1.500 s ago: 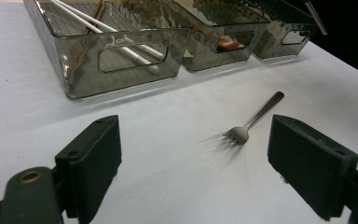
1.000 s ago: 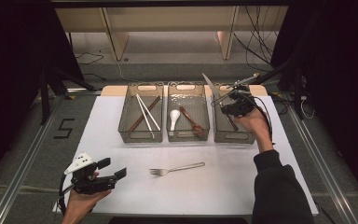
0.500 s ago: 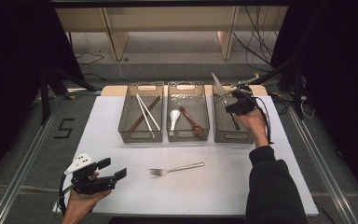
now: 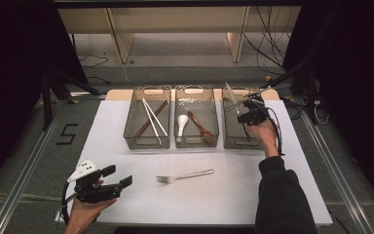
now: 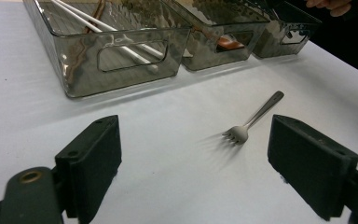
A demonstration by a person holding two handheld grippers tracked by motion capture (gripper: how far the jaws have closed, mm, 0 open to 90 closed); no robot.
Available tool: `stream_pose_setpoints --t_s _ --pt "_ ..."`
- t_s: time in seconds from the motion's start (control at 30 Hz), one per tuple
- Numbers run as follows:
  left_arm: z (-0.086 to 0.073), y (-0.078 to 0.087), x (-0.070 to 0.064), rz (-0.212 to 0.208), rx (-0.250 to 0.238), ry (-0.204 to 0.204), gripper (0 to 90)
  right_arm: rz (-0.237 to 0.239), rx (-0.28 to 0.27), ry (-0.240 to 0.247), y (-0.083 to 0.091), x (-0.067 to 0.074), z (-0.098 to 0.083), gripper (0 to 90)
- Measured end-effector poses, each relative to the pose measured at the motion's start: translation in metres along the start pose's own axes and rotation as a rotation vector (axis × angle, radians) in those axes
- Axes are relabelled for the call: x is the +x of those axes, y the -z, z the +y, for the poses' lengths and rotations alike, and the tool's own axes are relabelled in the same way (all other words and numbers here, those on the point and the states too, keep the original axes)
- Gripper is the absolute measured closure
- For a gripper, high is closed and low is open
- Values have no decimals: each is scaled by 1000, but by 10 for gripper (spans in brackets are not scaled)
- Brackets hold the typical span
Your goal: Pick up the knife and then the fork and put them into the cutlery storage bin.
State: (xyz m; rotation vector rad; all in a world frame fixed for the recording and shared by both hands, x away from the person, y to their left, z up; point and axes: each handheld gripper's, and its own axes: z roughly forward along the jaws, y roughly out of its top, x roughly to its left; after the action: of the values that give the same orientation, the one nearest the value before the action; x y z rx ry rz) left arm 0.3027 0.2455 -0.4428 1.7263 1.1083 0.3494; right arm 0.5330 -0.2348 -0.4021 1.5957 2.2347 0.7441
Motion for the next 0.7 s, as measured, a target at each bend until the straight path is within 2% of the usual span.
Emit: stream_pose_setpoints --t_s 0.33,0.4,0.53,0.7 --pt "0 0 0 0 -2 3 170 -23 43 -16 -11 -1 -4 795" --pt "0 0 0 -1 -2 4 170 -5 5 -18 -6 0 -3 793" --pt "0 0 -1 -1 -1 0 169 34 -31 26 5 7 3 711" --pt "0 0 0 0 -3 3 169 102 -64 120 14 23 1 602"
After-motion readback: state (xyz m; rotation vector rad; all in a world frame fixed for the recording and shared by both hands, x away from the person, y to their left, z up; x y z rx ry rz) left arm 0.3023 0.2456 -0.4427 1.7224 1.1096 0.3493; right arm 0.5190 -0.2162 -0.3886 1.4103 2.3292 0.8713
